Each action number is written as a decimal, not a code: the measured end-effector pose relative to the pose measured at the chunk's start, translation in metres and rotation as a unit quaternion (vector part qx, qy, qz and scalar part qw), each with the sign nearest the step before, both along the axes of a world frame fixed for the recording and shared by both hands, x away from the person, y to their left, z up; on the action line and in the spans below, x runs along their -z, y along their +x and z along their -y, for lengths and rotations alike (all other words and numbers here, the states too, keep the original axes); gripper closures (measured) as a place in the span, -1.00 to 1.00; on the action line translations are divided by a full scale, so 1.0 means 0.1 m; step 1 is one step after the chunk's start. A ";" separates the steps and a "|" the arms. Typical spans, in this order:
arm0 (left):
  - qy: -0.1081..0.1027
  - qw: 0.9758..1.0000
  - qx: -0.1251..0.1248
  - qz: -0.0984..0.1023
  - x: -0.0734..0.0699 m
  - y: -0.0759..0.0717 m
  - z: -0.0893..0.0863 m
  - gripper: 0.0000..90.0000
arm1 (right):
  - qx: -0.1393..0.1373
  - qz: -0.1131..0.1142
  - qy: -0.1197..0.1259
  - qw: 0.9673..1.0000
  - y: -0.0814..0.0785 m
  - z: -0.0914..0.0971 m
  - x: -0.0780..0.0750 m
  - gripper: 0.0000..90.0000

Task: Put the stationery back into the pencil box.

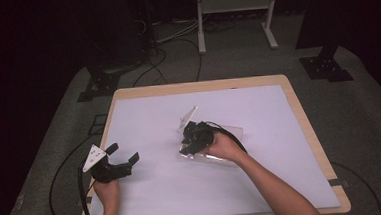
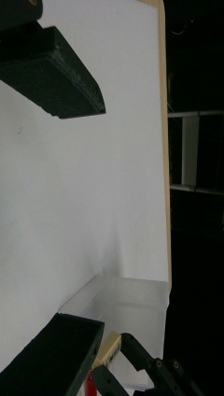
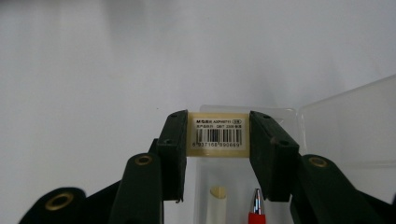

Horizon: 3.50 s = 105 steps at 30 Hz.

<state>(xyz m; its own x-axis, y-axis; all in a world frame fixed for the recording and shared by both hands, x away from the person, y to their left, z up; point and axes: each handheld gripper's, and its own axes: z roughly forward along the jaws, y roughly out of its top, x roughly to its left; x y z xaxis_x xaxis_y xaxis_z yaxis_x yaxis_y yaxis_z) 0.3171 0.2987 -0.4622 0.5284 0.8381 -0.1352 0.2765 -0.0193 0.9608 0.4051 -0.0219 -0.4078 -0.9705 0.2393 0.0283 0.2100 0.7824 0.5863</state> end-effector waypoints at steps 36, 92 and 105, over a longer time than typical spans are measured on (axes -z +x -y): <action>0.001 1.000 0.000 0.000 0.00 0.00 0.01 -1.00 | 0.022 -0.021 -0.015 0.999 0.21 -0.04 0.21 0.29; 0.007 1.000 0.002 0.002 0.00 0.00 0.01 -1.00 | 0.039 -0.007 0.049 0.998 -0.13 0.68 -0.21 -0.11; 0.007 1.000 0.001 0.001 0.00 0.00 0.02 -1.00 | 0.049 -0.009 0.061 0.997 -0.21 0.89 -0.23 -0.21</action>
<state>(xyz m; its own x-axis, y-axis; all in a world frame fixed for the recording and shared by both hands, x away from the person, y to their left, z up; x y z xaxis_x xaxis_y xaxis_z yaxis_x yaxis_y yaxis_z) 0.3166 0.2965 -0.4624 0.5297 0.8395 -0.1213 0.2740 -0.0340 0.9611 0.3840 -0.1114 -0.3845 -0.9419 0.3264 0.0799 0.2928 0.6803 0.6719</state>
